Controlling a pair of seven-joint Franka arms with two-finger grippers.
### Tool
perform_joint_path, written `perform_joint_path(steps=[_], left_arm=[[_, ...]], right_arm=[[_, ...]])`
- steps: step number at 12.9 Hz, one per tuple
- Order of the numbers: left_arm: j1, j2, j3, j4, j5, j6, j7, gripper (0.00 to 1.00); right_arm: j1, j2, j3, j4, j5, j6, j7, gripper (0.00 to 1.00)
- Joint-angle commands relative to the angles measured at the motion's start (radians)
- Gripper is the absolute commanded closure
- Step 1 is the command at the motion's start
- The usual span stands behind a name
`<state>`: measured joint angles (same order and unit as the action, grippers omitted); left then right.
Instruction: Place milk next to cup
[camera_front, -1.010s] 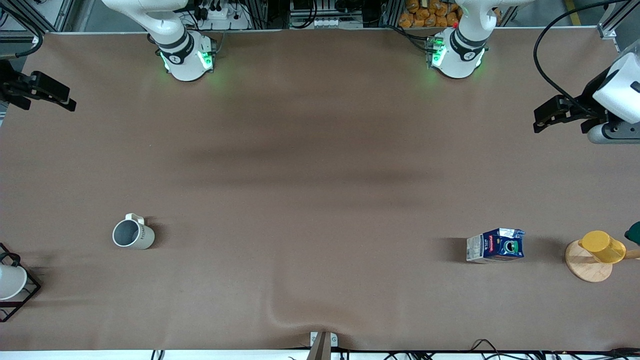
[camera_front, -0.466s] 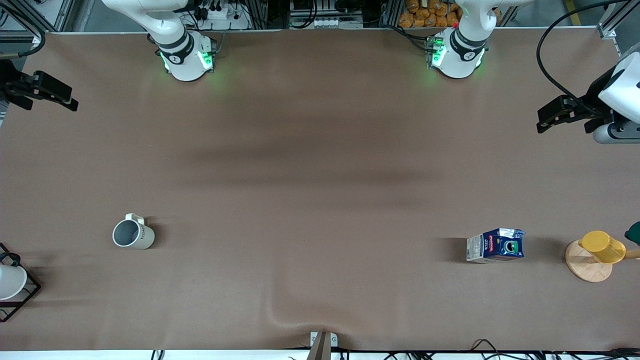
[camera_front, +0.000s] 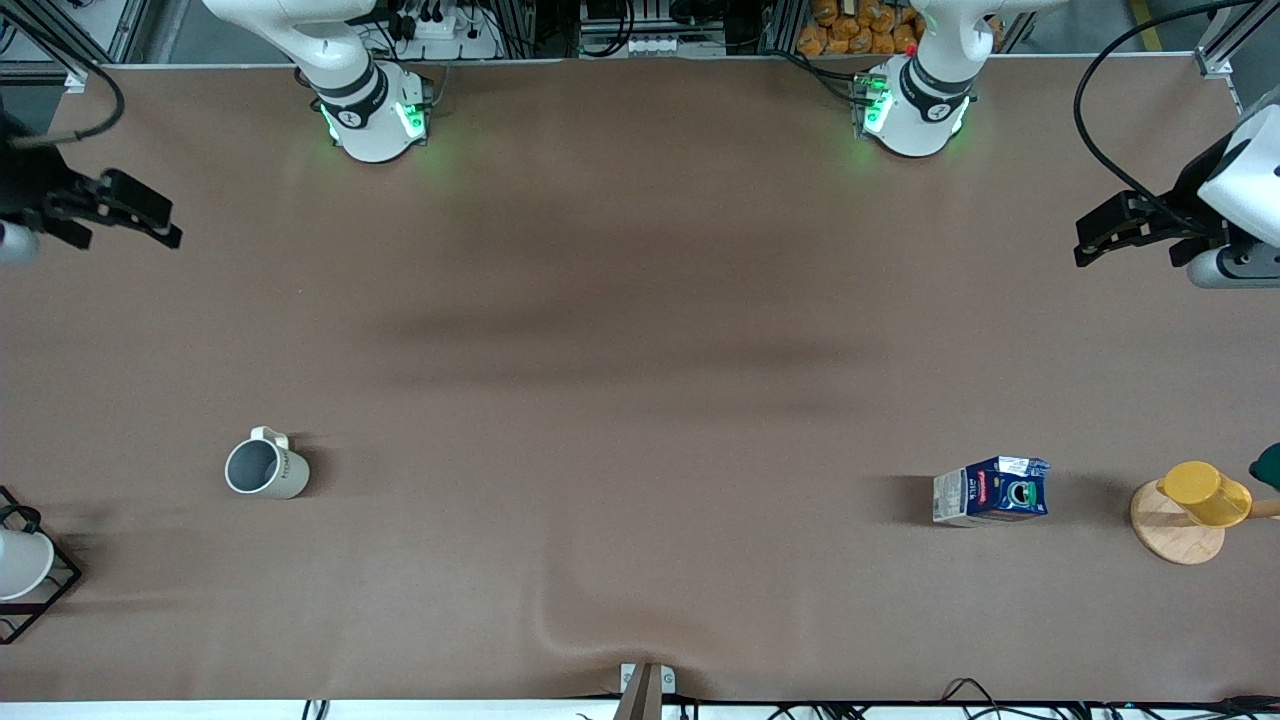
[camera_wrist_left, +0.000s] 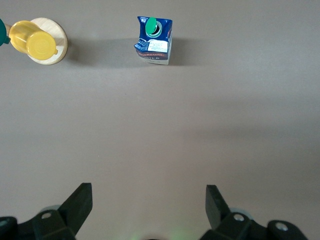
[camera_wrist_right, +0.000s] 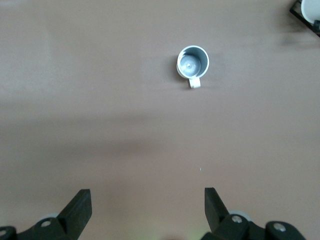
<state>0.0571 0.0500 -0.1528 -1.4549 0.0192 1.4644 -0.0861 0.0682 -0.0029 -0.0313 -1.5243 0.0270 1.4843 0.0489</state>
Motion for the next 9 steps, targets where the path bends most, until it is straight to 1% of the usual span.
perform_joint_path(steps=[1,3,7,9], left_arm=[[0.010,0.025,0.001,0.021,-0.002,-0.012,0.003,0.00],[0.012,0.079,0.001,0.031,0.002,0.025,0.005,0.00],[0.013,0.163,0.010,0.031,0.015,0.085,0.048,0.00],[0.046,0.203,0.009,0.033,0.015,0.155,0.116,0.00]], right_arm=[[0.038,0.009,-0.006,-0.045,0.010,0.065,0.008,0.00],[0.053,0.076,-0.006,-0.046,0.010,0.112,0.008,0.00],[0.047,0.185,-0.007,-0.048,0.010,0.203,-0.008,0.00],[0.029,0.225,-0.012,-0.047,0.001,0.238,-0.006,0.00]])
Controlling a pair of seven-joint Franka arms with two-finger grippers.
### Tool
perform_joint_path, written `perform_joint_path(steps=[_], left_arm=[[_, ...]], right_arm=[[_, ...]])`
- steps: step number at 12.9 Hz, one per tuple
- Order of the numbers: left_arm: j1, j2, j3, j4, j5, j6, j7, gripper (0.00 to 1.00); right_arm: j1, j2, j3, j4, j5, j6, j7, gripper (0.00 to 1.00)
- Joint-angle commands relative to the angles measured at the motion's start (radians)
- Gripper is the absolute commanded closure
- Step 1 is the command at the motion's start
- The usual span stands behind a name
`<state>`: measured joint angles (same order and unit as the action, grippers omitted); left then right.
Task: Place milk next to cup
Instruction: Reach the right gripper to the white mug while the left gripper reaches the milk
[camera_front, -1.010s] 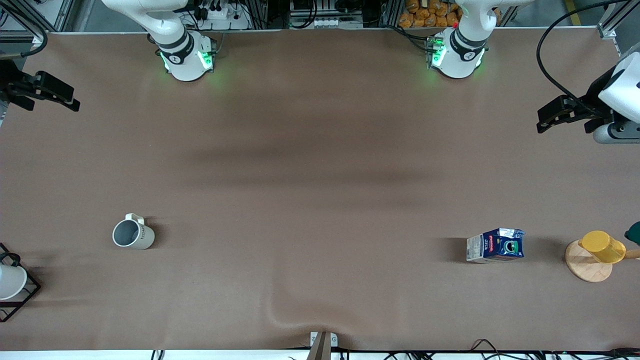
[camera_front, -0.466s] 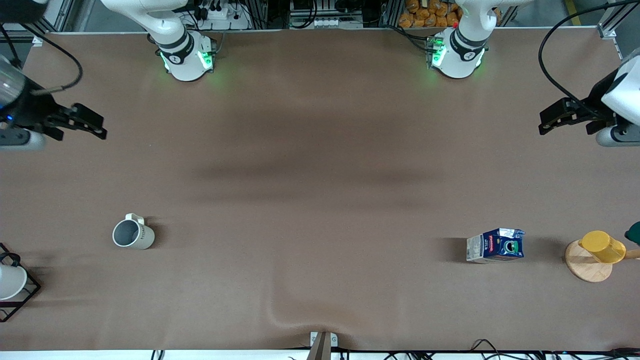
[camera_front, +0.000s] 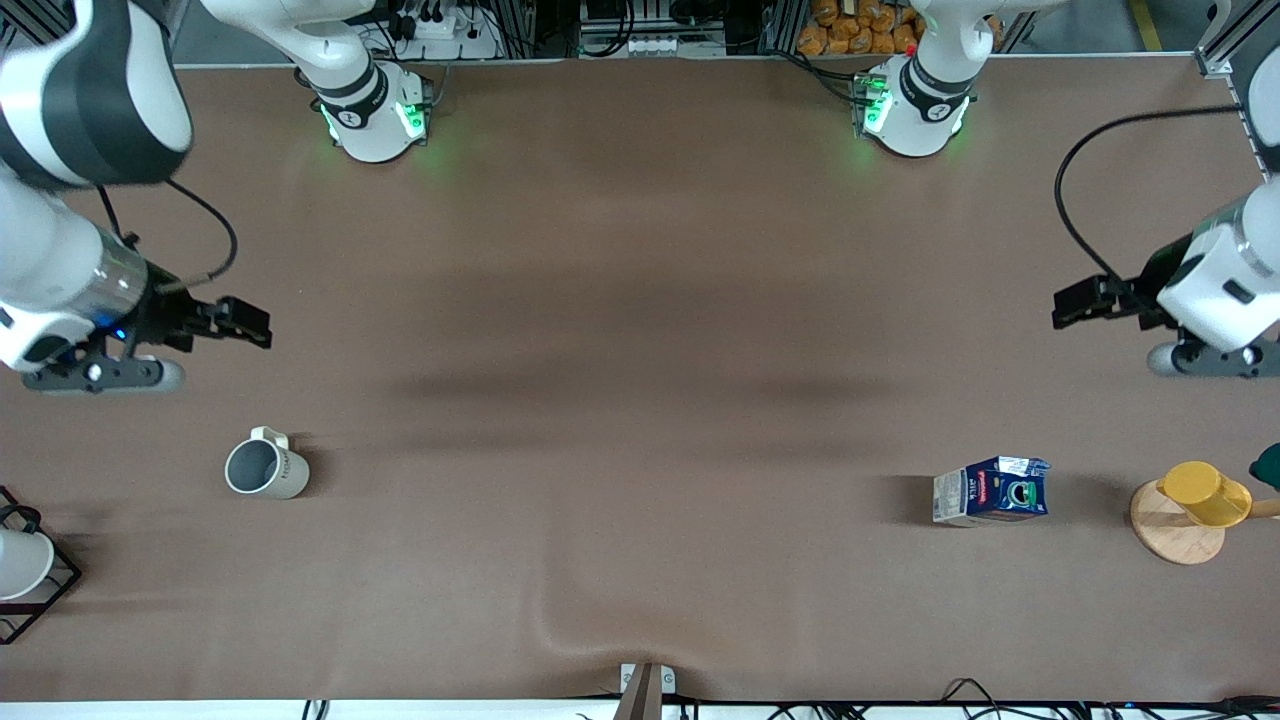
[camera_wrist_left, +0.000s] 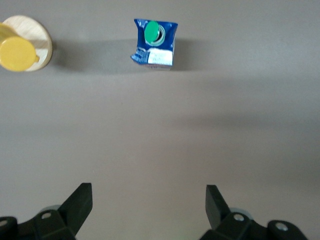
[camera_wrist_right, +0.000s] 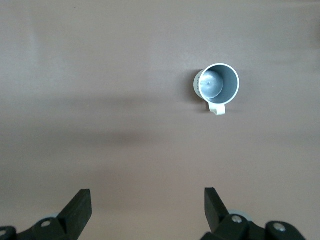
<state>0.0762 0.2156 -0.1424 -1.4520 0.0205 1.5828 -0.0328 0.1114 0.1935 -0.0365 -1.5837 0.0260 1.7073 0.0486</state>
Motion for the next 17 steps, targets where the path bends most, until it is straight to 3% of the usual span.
perform_joint_path(steps=[1,6,9,17], left_arm=[[0.031,0.062,0.000,0.035,0.013,0.078,0.091,0.00],[0.017,0.250,0.000,0.145,0.015,0.230,0.093,0.00],[-0.007,0.338,0.001,0.171,0.016,0.321,0.090,0.00],[-0.029,0.426,0.015,0.173,0.021,0.388,0.076,0.00]], right_arm=[[-0.031,0.061,-0.006,0.019,-0.001,0.032,-0.012,0.00],[-0.059,0.205,-0.008,0.002,0.000,0.213,-0.013,0.00],[-0.079,0.236,-0.008,-0.100,-0.001,0.400,-0.041,0.00],[-0.093,0.378,-0.010,-0.105,-0.006,0.534,-0.047,0.02]])
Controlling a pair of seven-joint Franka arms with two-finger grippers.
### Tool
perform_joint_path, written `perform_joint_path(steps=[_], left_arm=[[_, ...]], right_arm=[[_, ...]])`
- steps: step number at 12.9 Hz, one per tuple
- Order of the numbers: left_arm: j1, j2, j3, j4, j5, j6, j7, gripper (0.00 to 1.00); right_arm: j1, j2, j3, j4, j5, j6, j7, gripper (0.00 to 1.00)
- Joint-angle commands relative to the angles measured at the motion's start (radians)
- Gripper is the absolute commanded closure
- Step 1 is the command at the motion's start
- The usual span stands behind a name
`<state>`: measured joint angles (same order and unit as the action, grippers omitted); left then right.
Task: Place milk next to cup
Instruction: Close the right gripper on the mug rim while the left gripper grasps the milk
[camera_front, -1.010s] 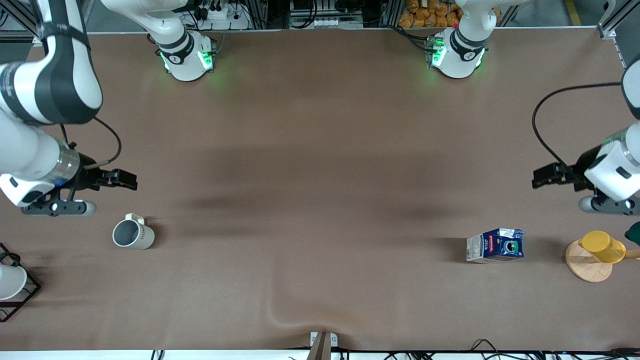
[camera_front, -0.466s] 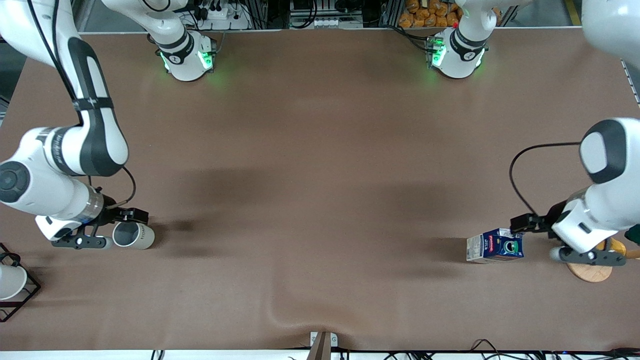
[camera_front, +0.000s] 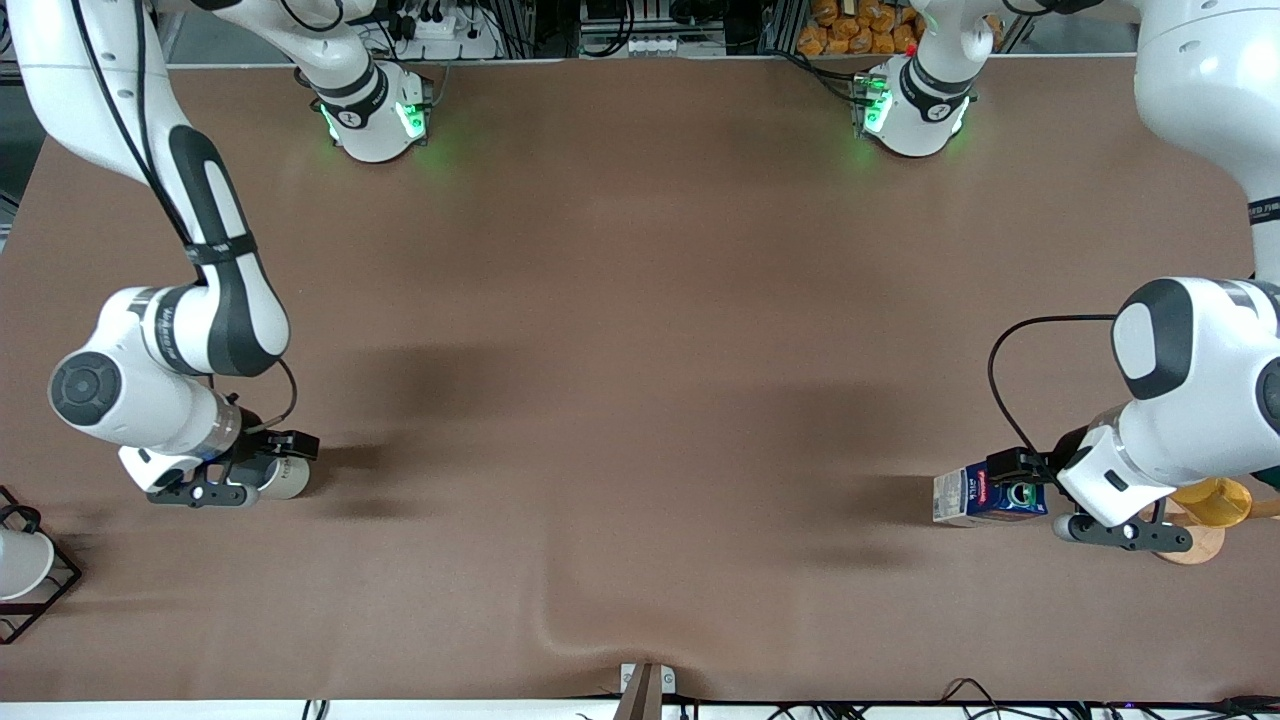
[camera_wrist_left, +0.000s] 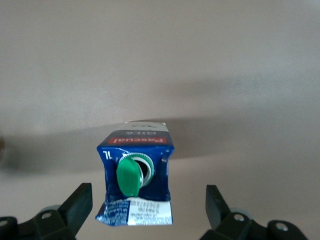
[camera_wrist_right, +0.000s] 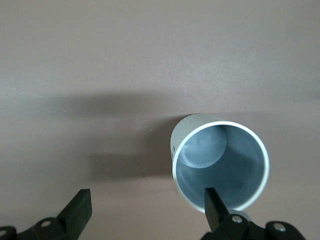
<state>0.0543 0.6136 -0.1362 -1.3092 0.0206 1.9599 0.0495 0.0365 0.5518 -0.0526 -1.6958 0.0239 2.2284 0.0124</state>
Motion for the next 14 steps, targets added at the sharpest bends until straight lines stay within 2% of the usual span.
perform_joint_path(steps=[1,3,4,6,7,14], left_arm=[[-0.007,0.035,0.009,0.030,0.021,0.011,-0.007,0.00],[-0.007,0.040,0.009,0.028,0.025,0.011,-0.007,0.00],[-0.011,0.041,0.007,0.027,0.054,0.011,-0.007,0.00],[-0.013,0.047,0.006,0.025,0.082,0.011,-0.011,0.00],[-0.013,0.049,0.007,0.025,0.082,0.011,-0.011,0.00],[-0.010,0.064,0.007,0.027,0.081,0.019,-0.013,0.00]], right_arm=[[-0.020,0.036,0.007,0.007,-0.010,0.040,-0.011,0.08],[-0.021,0.066,0.007,0.007,-0.025,0.091,-0.011,0.21],[-0.024,0.069,0.007,0.007,-0.027,0.094,-0.012,0.36],[-0.023,0.068,0.007,0.008,-0.027,0.088,-0.011,0.85],[-0.021,0.066,0.007,0.010,-0.027,0.086,-0.011,1.00],[-0.010,0.054,0.008,0.030,-0.027,0.053,-0.029,1.00]])
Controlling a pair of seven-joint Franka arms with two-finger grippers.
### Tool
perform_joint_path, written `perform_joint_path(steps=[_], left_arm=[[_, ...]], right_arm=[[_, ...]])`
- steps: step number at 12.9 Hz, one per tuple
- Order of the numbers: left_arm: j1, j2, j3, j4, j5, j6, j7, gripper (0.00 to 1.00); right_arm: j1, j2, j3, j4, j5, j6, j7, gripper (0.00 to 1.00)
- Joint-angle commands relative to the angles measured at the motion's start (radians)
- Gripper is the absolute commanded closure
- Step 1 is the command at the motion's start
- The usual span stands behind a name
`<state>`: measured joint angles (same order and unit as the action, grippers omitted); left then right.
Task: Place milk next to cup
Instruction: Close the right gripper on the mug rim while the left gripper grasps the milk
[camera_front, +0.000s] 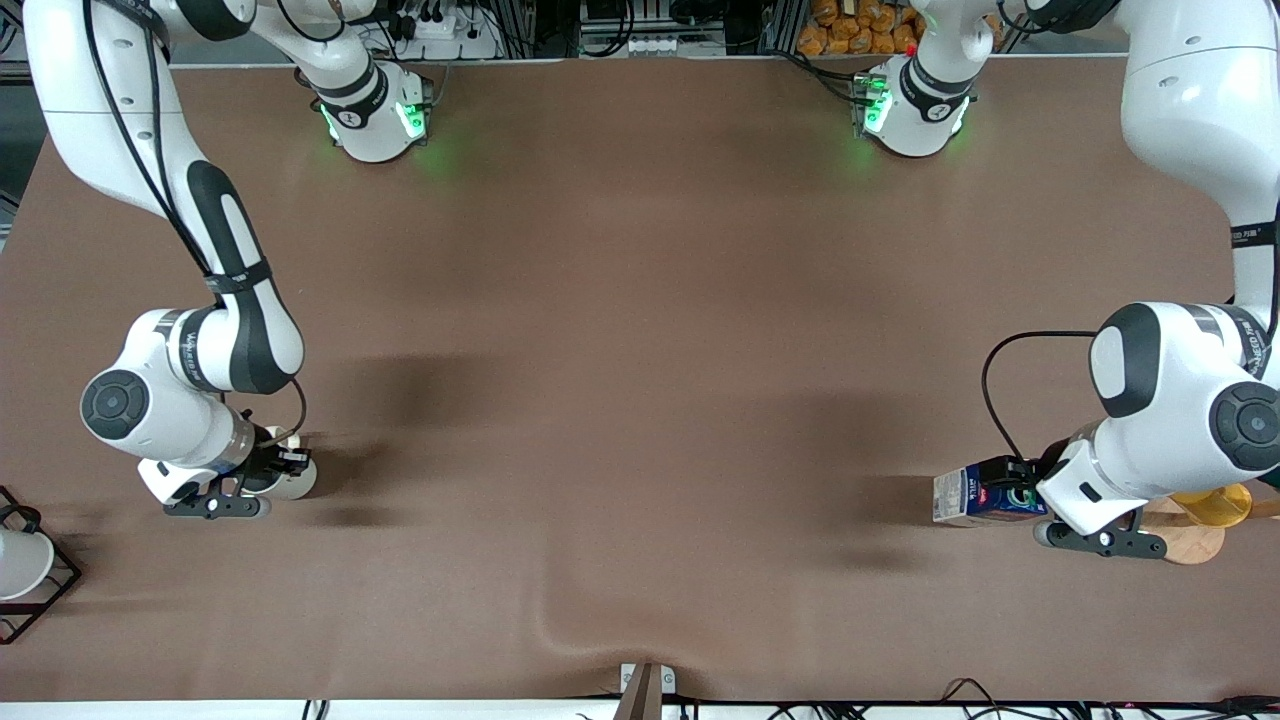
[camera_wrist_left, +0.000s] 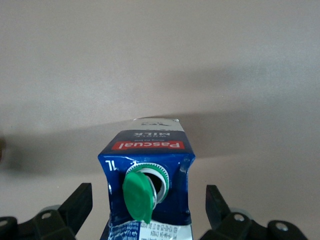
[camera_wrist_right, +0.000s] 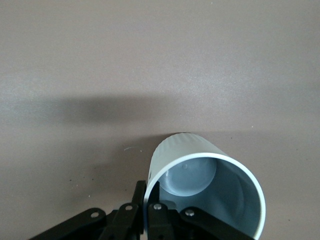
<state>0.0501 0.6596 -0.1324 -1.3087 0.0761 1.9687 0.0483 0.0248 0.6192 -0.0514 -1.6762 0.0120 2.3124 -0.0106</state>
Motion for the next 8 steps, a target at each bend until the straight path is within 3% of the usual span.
perform_joint_path(steps=[1,4,8], left_arm=[[-0.004,0.018,0.004,0.025,0.027,0.028,-0.010,0.00],[-0.003,0.023,0.004,0.023,0.028,0.033,-0.012,0.15],[-0.003,0.023,0.004,0.016,0.030,0.033,-0.007,0.31]], right_arm=[[0.010,-0.022,0.008,0.021,-0.014,-0.057,-0.002,1.00],[0.062,-0.032,0.012,0.110,0.003,-0.206,0.024,1.00],[0.185,-0.047,0.013,0.134,0.003,-0.231,0.156,1.00]])
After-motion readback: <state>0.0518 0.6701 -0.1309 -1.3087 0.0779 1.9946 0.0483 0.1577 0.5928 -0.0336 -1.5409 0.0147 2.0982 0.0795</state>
